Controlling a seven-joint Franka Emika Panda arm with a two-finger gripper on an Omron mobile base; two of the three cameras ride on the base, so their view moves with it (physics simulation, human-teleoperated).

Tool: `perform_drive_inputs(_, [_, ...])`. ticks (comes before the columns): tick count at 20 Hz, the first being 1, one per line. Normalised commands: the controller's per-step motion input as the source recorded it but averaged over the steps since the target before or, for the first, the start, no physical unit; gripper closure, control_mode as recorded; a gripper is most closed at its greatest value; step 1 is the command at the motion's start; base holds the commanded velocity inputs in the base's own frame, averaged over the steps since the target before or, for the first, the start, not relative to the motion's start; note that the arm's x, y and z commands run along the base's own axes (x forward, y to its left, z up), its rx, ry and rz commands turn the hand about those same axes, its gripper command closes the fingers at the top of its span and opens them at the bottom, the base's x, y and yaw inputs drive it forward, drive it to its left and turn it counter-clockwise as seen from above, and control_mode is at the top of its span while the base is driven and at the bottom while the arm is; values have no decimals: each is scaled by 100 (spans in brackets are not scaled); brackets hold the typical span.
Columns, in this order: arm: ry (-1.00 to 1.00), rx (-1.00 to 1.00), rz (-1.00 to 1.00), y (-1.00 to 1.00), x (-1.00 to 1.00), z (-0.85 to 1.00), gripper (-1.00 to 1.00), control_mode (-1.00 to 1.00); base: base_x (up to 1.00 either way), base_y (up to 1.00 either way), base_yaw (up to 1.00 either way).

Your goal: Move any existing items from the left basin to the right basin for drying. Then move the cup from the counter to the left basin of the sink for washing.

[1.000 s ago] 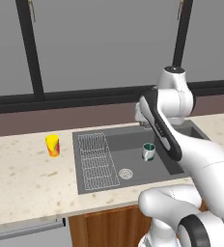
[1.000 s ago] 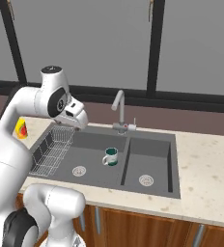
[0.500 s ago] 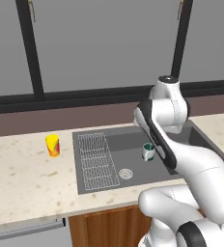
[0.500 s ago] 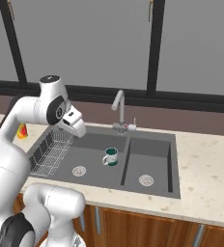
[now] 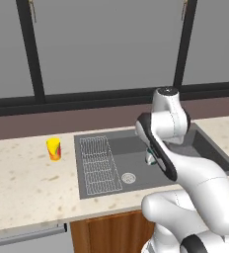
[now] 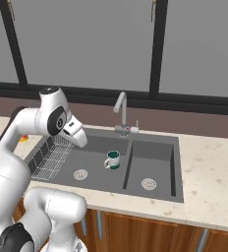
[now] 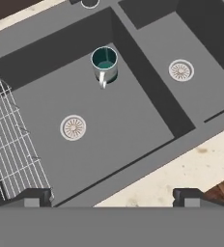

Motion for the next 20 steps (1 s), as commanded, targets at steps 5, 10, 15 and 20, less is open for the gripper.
perform_drive_inputs(5, [-1, -1, -3, 0, 14, -12, -100, -100, 0, 0, 0])
perform_drive_inputs(10, [0, 0, -1, 0, 17, -19, -100, -100, 0, 0, 0])
perform_drive_inputs(15, [-3, 0, -1, -7, 12, -26, -100, -100, 0, 0, 0])
perform_drive_inputs(20, [-7, -3, -3, -21, 3, -35, -100, -100, 0, 0, 0])
